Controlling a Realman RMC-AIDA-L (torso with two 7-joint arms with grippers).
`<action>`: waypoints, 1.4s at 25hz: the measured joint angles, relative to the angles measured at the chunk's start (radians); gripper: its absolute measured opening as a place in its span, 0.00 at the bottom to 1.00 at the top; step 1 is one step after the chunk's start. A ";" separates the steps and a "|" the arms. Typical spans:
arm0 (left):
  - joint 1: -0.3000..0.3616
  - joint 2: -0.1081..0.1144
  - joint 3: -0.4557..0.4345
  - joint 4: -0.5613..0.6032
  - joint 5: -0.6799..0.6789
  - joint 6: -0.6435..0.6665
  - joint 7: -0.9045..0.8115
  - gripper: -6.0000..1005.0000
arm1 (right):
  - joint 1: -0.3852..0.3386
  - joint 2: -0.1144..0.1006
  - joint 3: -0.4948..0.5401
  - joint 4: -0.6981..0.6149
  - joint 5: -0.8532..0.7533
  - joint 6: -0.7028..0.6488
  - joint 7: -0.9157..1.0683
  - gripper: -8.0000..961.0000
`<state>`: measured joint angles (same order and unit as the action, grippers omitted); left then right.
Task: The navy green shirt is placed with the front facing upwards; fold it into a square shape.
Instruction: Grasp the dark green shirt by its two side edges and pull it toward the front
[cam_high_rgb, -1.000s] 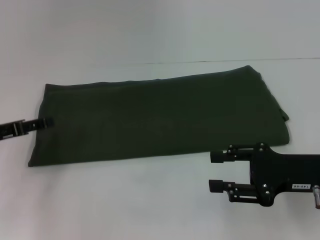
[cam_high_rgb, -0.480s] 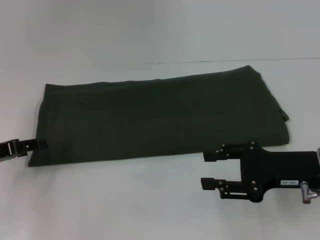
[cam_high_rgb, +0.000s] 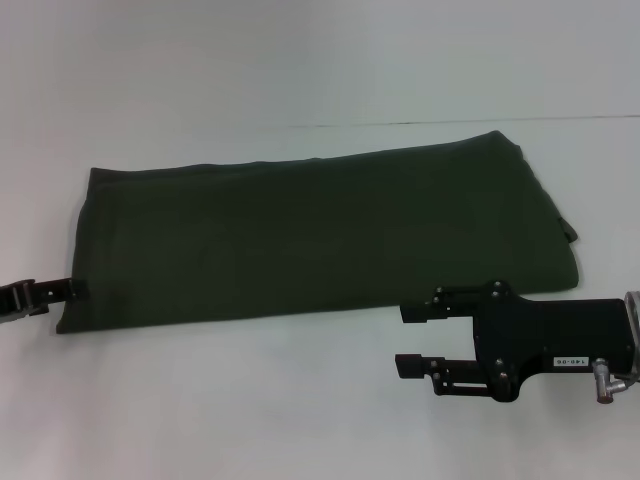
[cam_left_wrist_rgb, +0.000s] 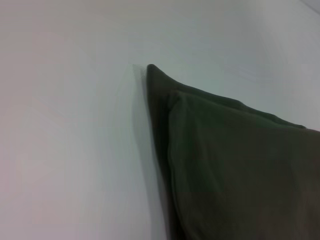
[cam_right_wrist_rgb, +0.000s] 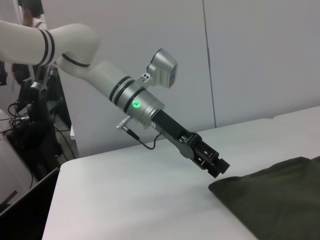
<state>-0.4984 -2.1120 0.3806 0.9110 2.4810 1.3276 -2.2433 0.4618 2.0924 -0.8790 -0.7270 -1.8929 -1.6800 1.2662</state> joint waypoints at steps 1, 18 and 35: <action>-0.002 0.000 0.001 -0.005 0.001 -0.004 0.001 0.68 | 0.000 0.000 0.000 0.000 0.000 0.001 0.000 0.65; -0.012 0.001 0.025 -0.034 0.010 -0.016 0.005 0.63 | 0.005 -0.002 0.000 -0.003 0.000 0.021 0.026 0.66; -0.022 0.000 0.054 -0.035 0.031 -0.028 0.002 0.49 | 0.006 -0.002 0.002 -0.011 0.000 0.022 0.053 0.65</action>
<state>-0.5200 -2.1122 0.4348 0.8759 2.5122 1.3001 -2.2412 0.4679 2.0908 -0.8767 -0.7379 -1.8929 -1.6582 1.3195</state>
